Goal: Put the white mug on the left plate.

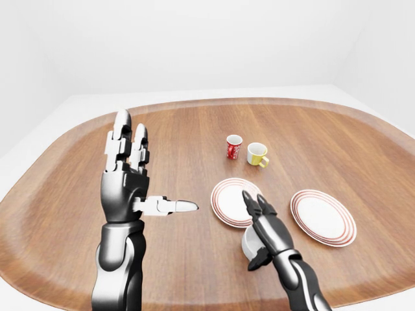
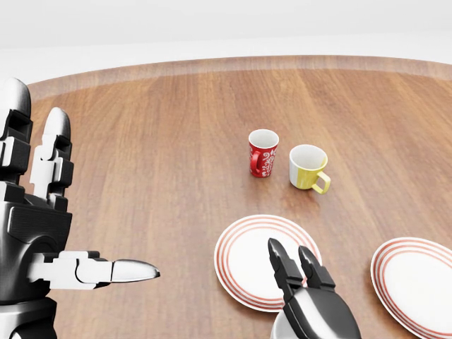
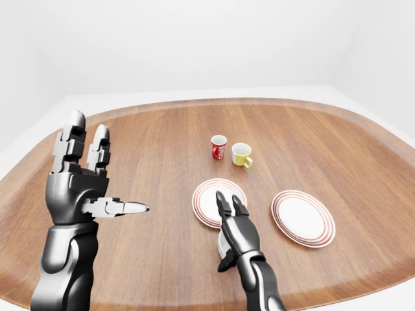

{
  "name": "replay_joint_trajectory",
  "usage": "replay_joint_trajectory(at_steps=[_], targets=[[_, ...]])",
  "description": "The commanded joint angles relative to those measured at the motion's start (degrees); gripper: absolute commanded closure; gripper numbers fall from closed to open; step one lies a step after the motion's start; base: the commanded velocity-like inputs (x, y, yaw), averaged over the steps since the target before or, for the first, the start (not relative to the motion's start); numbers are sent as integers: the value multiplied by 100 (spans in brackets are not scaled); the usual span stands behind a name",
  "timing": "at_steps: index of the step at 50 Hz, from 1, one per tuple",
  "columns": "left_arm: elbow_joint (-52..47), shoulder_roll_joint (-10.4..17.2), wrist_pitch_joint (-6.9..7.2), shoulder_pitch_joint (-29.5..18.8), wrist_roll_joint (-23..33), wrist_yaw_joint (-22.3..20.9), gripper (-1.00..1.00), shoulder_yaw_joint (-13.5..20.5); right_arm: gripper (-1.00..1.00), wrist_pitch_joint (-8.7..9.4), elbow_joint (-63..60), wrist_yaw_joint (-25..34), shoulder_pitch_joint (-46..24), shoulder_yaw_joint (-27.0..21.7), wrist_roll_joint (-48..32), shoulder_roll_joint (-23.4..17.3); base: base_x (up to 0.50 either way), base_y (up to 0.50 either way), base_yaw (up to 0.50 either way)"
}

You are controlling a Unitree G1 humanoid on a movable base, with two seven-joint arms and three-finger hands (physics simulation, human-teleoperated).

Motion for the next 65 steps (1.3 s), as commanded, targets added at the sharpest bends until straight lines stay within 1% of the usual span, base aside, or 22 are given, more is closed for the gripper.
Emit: replay_joint_trajectory(at_steps=[1,10,14,19,31,49,59,65], targets=[[-9,-2,0,2,0,0,-100,-4,-100,-81,227,-85,-50,-27,-91,-6,0,0,0],[-12,-4,0,8,7,1,-100,-14,-100,-10,237,90,-154,-21,-231,7,0,0,0],[-5,-3,0,6,8,1,-100,-12,-100,-20,278,150,-140,-3,-287,-8,0,0,0],[-5,-4,0,7,5,-1,-100,-14,-100,19,252,289,-182,-9,-346,-9,0,0,0],[-10,-5,0,19,2,-4,-100,-18,-100,-6,424,414,-294,-7,-375,18,0,0,0],[-10,-5,0,15,-1,-5,-100,-17,-100,-113,969,278,-513,-50,-362,14,0,0,0],[-6,-7,0,23,5,-5,-100,-33,-100,-317,1547,1,-635,-116,-398,-45,0,0,0],[-3,-9,0,28,6,-7,-100,-40,-100,-370,1729,-77,-693,-159,-407,-51,0,0,0]])
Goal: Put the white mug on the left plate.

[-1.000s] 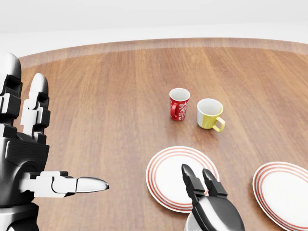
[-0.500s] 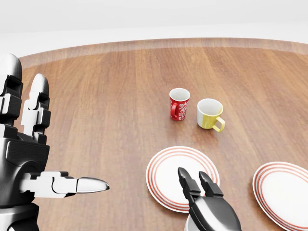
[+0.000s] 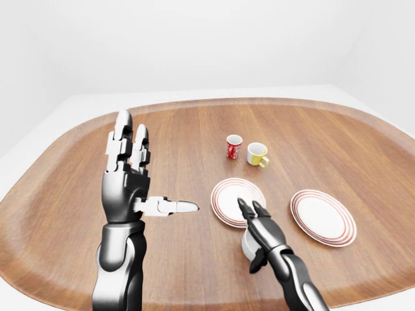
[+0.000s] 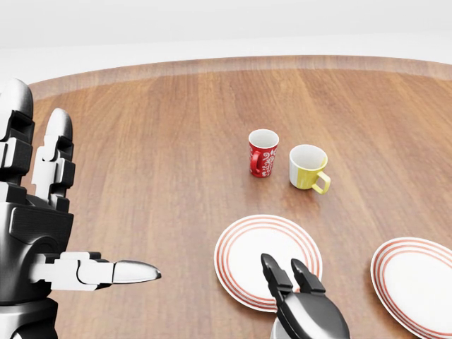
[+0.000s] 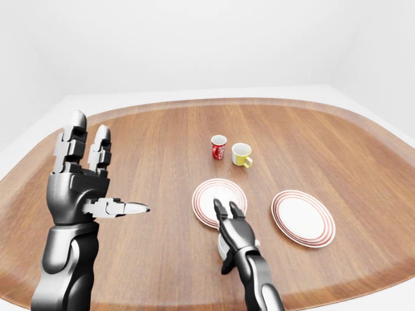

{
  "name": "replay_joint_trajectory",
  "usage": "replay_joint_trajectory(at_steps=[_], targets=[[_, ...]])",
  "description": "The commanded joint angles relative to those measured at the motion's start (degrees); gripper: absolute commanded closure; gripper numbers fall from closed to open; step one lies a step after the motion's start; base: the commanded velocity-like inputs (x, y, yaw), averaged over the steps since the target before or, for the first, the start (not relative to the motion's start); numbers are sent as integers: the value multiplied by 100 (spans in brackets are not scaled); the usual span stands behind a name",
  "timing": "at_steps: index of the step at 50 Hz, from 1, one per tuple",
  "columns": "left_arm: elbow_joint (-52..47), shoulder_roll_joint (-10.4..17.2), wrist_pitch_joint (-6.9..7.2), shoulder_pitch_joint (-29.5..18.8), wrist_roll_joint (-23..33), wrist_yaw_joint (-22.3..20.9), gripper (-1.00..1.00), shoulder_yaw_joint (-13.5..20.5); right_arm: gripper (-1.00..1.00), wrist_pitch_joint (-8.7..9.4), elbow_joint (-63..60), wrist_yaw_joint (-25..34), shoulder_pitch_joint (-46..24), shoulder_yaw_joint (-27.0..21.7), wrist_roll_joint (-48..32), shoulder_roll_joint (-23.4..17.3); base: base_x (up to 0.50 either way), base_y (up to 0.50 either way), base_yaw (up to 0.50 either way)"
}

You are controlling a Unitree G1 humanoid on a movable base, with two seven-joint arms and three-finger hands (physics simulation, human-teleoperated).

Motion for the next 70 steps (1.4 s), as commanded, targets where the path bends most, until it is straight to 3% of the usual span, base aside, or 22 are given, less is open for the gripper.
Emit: replay_joint_trajectory(at_steps=[1,4,5,6,7,8,20,29,33,36,39,44,57,70], targets=[[4,-1,0,4,2,-1,-100,-8,-100,-126,413,-167,-111,-65,-27,-23,0,0,0],[-2,-1,0,1,-2,0,-100,-5,-100,-181,382,-153,-63,-47,-53,-35,0,0,0],[3,-1,0,3,1,0,-100,-8,-63,-189,386,-167,-71,-54,-49,-30,0,0,0],[8,-1,0,5,0,-3,-100,-7,79,-197,381,-163,-72,-60,-38,-29,0,0,0],[9,-1,0,5,0,-3,-100,-7,79,-198,381,-162,-72,-61,-38,-29,0,0,0],[5,0,0,1,-3,-2,-100,-2,100,-224,347,-142,-42,-52,-50,-44,0,0,0],[30,7,0,-27,-27,-1,-100,35,100,-268,75,140,81,-18,82,-21,0,0,0],[67,5,0,-12,-17,-4,-100,25,100,-168,-394,607,151,-6,407,49,0,0,0],[71,2,0,-2,-5,-6,-100,9,100,-34,-802,1014,222,32,761,103,0,0,0],[99,2,0,-3,1,-9,-100,10,100,402,-1496,1708,400,155,1300,227,0,0,0],[90,2,0,-2,2,-10,-100,9,100,617,-1862,1890,451,296,1467,175,0,0,0],[92,1,0,0,8,-11,-100,5,100,617,-2580,2353,494,473,1877,170,0,0,0],[72,-2,0,22,18,-16,-100,-12,100,617,-3623,2731,371,811,2347,2,0,0,0],[76,-1,0,17,14,-22,-100,-8,100,617,-3467,2983,-390,513,2201,135,0,0,0]])
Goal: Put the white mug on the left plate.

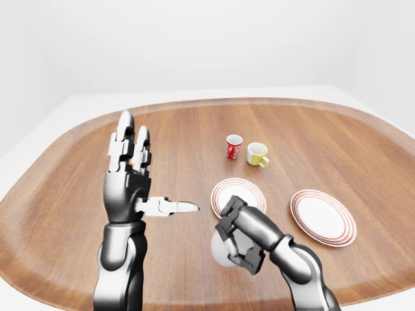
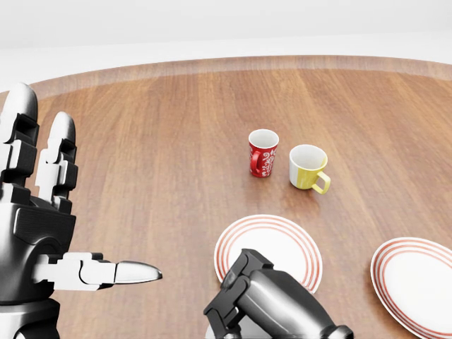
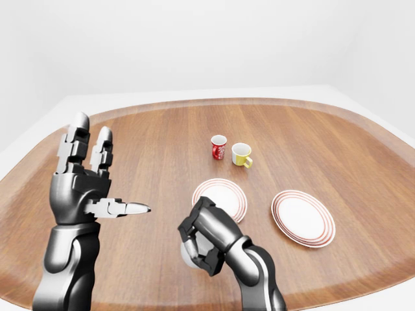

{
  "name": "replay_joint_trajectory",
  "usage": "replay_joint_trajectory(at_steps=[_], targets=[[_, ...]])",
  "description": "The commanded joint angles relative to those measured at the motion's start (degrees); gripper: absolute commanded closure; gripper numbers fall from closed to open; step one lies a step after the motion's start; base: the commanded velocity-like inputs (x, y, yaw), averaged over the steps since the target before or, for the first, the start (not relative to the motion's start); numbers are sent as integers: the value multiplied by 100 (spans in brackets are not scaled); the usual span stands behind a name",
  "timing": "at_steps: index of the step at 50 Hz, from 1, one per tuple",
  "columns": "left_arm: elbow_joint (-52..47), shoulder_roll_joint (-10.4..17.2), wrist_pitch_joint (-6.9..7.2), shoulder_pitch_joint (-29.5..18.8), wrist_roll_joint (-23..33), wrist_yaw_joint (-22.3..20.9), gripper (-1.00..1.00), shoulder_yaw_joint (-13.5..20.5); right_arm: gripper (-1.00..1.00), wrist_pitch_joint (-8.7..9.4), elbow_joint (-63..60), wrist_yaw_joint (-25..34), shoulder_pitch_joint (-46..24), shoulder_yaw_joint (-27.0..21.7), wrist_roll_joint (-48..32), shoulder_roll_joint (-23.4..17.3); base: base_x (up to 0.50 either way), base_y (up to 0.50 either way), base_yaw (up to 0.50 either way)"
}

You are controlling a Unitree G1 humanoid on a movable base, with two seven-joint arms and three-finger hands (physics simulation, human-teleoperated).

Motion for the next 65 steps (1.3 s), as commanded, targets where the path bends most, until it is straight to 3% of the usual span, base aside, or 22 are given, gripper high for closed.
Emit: replay_joint_trajectory(at_steps=[1,18,29,41,42,44,46,47,50,62,65], targets=[[1,1,0,-2,-3,-5,-100,4,100,0,-185,338,-593,-158,137,119,0,0,0],[16,-2,0,0,20,-7,-100,-15,100,0,249,389,-1954,-963,-34,227,0,0,0],[0,3,0,-23,12,-4,-100,7,100,0,1456,389,-2984,-1447,140,-72,0,0,0],[-29,9,0,-39,-10,2,-100,35,100,0,3604,-723,-3991,-1661,50,-449,0,0,0],[5,7,0,-27,17,0,-100,14,100,-231,3961,-1028,-4083,-1646,-36,-519,0,0,0],[41,6,0,-19,38,-3,-100,4,100,-510,4289,-1299,-4179,-1630,-246,-576,0,0,0],[13,4,0,-15,26,-7,-100,7,100,-605,4603,-1364,-4259,-1657,-245,-556,0,0,0],[-22,7,0,-20,16,-6,-100,13,100,-812,4944,-1583,-4374,-1618,-392,-624,0,0,0],[13,6,0,-26,18,-9,-100,20,100,-1000,5485,-1809,-4547,-1620,-465,-640,0,0,0],[58,-5,0,16,41,-22,-100,-26,100,-1000,7554,-2642,-5045,-1221,-1124,-448,0,0,0],[36,-2,0,-1,37,-15,-100,-23,100,-1000,7883,-2511,-5180,-1201,-1095,-309,0,0,0]])
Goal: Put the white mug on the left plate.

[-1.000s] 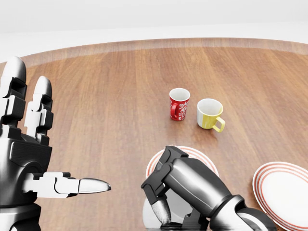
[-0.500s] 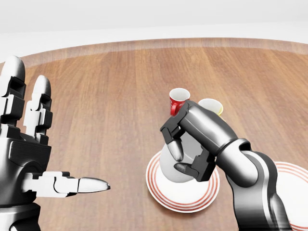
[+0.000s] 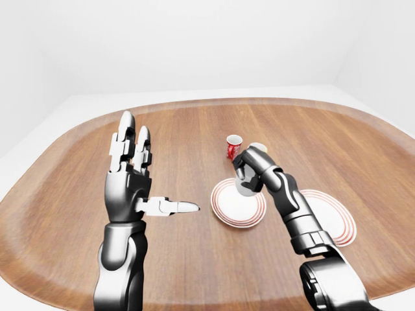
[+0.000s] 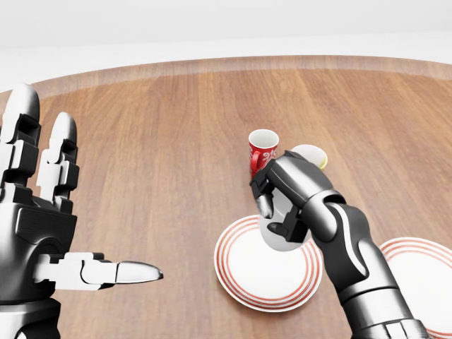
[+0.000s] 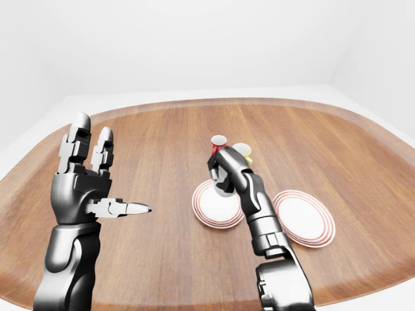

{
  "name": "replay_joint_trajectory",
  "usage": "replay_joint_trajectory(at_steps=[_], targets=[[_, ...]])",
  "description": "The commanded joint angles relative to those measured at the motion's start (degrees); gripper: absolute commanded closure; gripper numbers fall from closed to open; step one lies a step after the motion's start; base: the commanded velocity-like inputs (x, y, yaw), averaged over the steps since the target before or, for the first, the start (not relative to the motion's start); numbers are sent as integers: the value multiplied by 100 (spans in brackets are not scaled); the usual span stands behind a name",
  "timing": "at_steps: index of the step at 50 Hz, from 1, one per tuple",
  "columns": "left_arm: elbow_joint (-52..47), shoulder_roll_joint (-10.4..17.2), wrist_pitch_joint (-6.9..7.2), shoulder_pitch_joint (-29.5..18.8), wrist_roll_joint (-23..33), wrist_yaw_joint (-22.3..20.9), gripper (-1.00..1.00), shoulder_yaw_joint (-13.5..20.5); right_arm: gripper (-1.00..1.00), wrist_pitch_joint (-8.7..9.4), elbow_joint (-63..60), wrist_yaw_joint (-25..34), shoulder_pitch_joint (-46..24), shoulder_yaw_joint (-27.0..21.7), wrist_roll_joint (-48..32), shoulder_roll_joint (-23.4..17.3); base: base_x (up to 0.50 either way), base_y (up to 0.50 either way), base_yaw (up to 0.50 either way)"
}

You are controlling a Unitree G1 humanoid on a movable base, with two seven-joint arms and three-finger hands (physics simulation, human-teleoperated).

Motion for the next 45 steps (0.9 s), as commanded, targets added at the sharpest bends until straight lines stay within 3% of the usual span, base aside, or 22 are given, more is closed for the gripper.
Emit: replay_joint_trajectory(at_steps=[1,6,9,21,34,45], targets=[[22,-4,0,12,2,-9,-100,-12,100,0,1890,-380,-635,289,-183,221,0,0,0],[16,-2,0,2,-10,-3,-100,0,100,0,2368,-90,-901,255,-54,302,0,0,0],[35,-2,0,5,-10,-6,-100,0,100,0,3044,-341,-1348,252,-78,241,0,0,0],[38,-6,0,14,0,-1,-100,-20,100,0,3726,-436,-1810,269,-92,131,0,0,0],[59,-6,0,19,3,-7,-100,-24,100,0,3827,-614,-1837,256,-184,113,0,0,0],[75,-8,0,20,1,-10,-100,-24,100,0,3889,-1153,-1687,313,-252,268,0,0,0]])
